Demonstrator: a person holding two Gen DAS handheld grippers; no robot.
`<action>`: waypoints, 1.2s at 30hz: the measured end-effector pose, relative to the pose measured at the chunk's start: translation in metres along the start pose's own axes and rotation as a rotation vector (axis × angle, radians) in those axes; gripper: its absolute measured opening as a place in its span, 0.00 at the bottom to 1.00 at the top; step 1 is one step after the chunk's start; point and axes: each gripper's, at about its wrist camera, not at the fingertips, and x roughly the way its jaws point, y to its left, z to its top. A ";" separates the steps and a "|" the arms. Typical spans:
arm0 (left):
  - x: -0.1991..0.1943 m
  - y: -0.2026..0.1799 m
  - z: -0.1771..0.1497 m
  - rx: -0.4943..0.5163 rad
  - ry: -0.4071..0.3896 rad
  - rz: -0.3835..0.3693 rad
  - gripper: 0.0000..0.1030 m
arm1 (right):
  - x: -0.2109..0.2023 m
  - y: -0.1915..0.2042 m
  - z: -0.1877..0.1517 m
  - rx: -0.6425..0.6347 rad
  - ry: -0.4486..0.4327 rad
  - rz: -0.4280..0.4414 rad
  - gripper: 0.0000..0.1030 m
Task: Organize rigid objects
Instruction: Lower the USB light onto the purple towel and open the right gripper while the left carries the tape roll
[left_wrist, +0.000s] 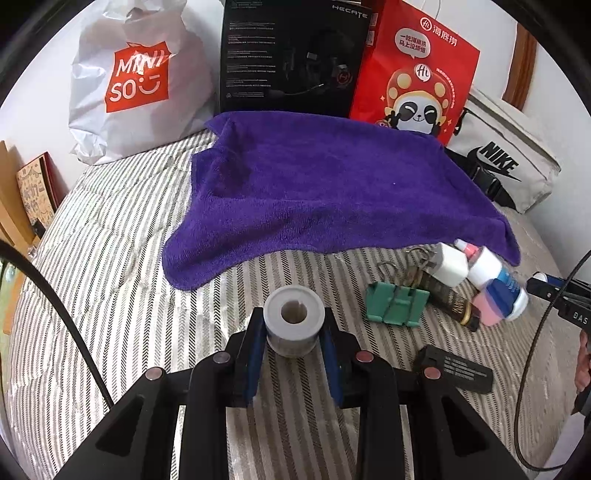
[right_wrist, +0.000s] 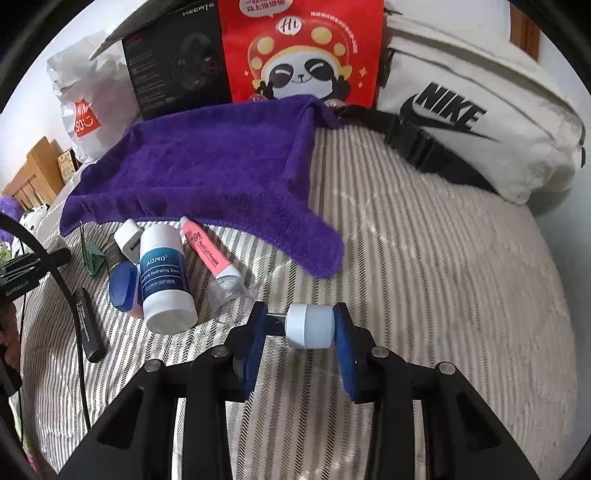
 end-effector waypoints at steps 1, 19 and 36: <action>-0.004 0.000 0.001 -0.003 -0.009 0.001 0.27 | -0.003 -0.001 0.002 -0.002 0.004 -0.003 0.35; -0.050 0.014 0.061 -0.008 -0.087 -0.028 0.27 | -0.035 -0.002 0.069 -0.003 -0.086 0.070 0.35; -0.011 0.033 0.112 -0.017 -0.082 -0.046 0.27 | 0.013 0.027 0.142 -0.043 -0.117 0.120 0.35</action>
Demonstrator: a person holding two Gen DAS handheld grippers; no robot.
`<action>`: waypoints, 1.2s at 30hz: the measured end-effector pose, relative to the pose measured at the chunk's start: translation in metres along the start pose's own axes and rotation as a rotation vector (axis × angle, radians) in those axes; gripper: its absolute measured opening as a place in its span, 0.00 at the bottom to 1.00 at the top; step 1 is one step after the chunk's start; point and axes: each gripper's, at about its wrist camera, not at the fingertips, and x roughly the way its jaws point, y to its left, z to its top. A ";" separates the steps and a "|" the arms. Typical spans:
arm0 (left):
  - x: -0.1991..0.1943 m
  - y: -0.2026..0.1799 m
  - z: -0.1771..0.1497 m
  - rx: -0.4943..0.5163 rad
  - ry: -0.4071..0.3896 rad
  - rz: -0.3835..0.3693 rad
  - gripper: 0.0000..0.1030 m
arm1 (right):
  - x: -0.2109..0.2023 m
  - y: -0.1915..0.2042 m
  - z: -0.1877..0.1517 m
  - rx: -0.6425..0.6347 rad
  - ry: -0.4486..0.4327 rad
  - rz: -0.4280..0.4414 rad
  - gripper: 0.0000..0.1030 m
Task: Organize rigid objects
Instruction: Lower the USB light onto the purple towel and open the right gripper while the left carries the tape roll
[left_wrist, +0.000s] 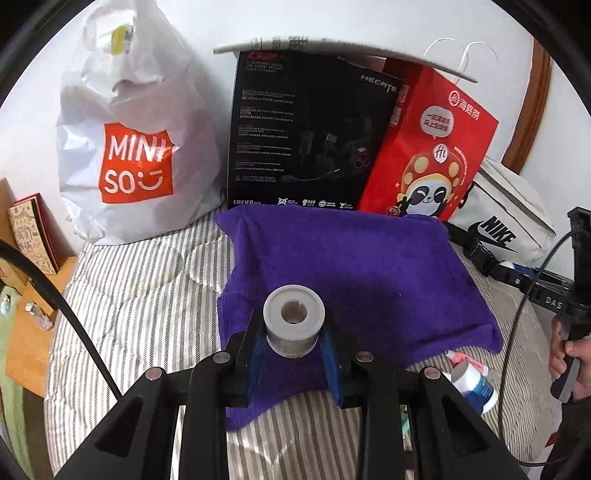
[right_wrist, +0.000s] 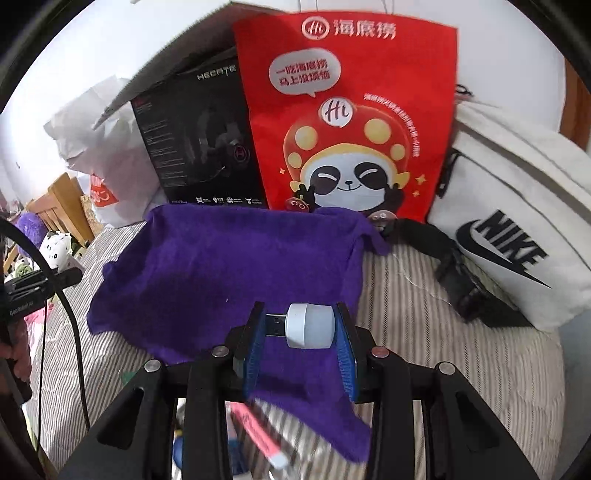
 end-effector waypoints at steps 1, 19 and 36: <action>0.004 0.001 0.001 -0.001 0.004 0.002 0.27 | 0.007 0.001 0.003 -0.003 0.002 0.000 0.35; 0.038 0.006 0.006 0.017 0.062 -0.010 0.27 | 0.135 0.017 0.048 -0.079 0.149 -0.073 0.35; 0.051 -0.005 0.014 0.057 0.092 -0.012 0.27 | 0.144 0.007 0.052 -0.058 0.202 -0.055 0.64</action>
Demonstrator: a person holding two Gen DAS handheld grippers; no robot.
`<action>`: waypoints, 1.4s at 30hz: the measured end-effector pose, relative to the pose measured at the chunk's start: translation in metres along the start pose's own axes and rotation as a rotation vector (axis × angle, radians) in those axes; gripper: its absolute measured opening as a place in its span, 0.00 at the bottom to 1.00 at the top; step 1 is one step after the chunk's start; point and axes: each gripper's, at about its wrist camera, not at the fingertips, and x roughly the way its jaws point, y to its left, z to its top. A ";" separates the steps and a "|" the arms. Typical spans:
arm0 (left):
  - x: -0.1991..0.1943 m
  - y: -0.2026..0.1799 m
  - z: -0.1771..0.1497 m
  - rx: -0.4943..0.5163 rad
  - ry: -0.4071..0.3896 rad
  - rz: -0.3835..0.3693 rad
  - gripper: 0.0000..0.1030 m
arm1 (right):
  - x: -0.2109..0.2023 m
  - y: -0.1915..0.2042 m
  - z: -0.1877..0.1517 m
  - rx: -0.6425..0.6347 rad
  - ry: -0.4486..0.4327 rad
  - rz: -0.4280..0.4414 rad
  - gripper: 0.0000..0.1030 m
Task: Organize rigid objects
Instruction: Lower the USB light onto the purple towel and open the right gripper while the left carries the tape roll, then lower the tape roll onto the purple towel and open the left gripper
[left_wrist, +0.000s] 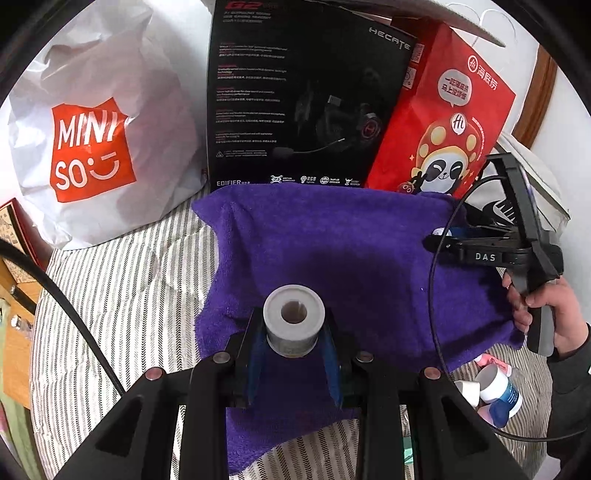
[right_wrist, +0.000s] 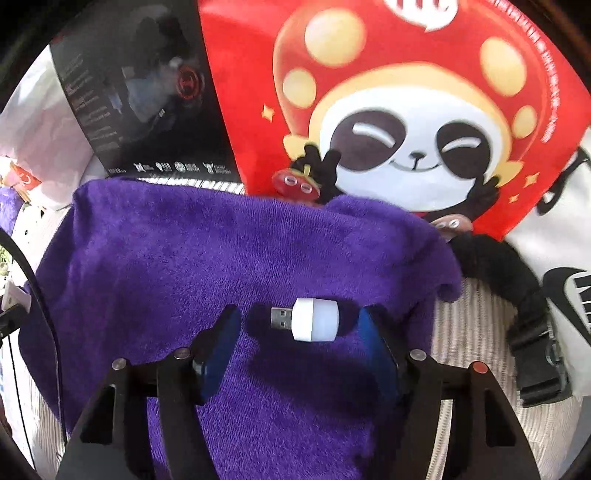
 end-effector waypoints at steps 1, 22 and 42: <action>0.000 0.000 0.000 0.000 0.001 0.000 0.27 | -0.005 -0.001 -0.001 -0.005 -0.003 -0.014 0.64; 0.044 -0.013 0.035 0.022 0.008 0.054 0.27 | -0.138 -0.013 -0.113 0.074 -0.089 0.006 0.68; 0.096 -0.041 0.064 0.076 0.115 0.143 0.27 | -0.175 -0.004 -0.172 0.128 -0.061 0.083 0.68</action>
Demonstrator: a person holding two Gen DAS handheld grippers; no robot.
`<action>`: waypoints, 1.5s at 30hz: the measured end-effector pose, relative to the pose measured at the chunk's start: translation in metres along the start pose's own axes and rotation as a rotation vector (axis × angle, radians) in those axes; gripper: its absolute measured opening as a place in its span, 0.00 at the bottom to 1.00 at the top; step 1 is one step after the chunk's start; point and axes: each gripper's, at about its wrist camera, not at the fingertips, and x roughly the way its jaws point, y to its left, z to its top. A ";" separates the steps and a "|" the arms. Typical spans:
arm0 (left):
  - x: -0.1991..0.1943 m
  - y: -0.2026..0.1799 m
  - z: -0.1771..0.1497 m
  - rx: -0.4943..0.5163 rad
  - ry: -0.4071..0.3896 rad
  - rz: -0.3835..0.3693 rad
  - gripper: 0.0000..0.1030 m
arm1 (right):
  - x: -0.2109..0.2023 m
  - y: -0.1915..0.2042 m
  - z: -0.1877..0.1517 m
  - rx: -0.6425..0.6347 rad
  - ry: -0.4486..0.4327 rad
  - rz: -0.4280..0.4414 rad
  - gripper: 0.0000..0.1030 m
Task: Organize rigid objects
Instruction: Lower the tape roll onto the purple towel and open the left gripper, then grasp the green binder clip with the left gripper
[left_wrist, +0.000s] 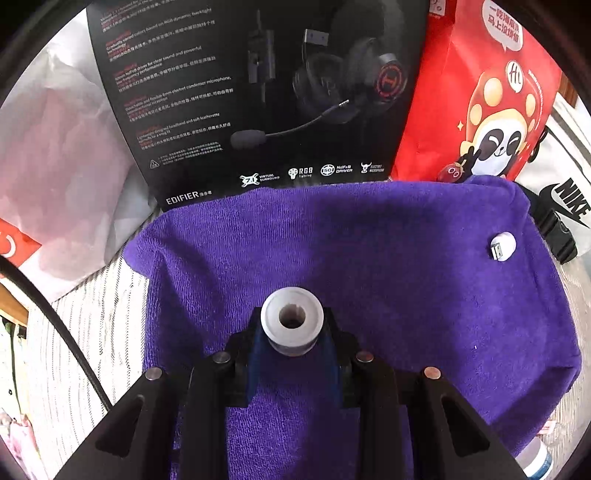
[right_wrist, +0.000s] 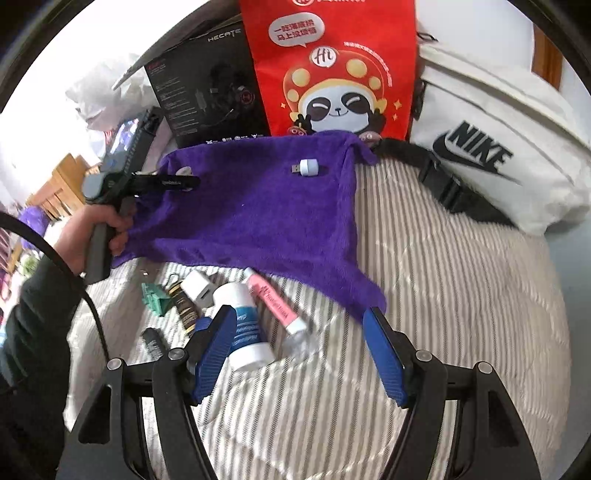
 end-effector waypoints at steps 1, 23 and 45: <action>0.000 0.000 0.001 -0.001 0.003 -0.003 0.27 | -0.003 -0.001 -0.001 0.010 -0.005 0.013 0.68; -0.118 -0.003 -0.075 0.005 -0.035 -0.091 0.50 | -0.039 -0.013 -0.030 0.084 -0.048 -0.007 0.71; -0.105 -0.064 -0.152 0.134 0.018 -0.103 0.62 | -0.041 -0.001 -0.061 0.045 -0.004 -0.027 0.74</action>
